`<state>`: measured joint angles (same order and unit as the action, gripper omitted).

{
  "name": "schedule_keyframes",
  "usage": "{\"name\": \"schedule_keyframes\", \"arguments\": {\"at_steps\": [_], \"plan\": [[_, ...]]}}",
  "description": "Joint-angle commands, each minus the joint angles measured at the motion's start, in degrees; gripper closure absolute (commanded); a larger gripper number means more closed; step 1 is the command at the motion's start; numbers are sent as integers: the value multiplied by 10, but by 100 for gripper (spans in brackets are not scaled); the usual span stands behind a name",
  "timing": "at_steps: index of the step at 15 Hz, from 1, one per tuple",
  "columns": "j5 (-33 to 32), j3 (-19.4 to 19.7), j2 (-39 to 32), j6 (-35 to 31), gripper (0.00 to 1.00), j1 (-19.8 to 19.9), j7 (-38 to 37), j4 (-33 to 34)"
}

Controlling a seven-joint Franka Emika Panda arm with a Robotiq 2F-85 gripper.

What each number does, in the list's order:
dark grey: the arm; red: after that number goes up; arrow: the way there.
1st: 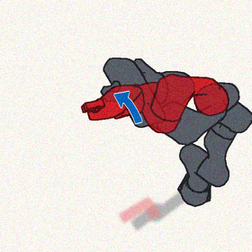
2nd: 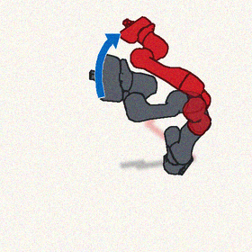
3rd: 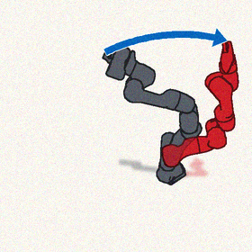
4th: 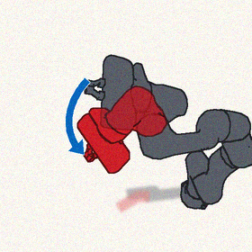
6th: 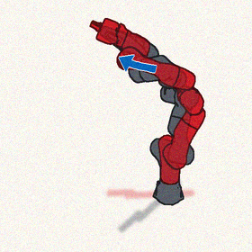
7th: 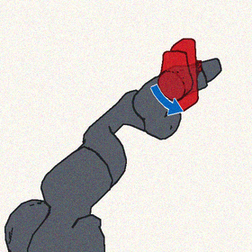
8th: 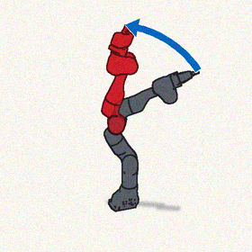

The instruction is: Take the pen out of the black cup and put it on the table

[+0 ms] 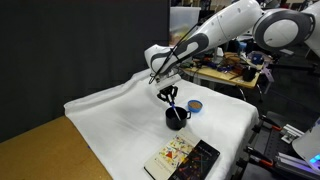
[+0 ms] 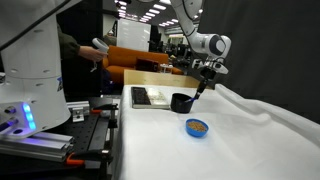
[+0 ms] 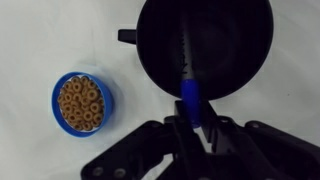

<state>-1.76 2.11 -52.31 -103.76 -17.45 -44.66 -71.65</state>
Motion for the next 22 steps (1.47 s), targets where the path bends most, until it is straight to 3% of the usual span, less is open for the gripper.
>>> {"name": "schedule_keyframes", "arguments": {"at_steps": [1,10,22], "plan": [[-4,0,17,-16,95,3,-2,-9],[-22,6,90,-74,95,-7,-16,-41],[-64,6,170,-200,95,-17,-80,-167]]}}
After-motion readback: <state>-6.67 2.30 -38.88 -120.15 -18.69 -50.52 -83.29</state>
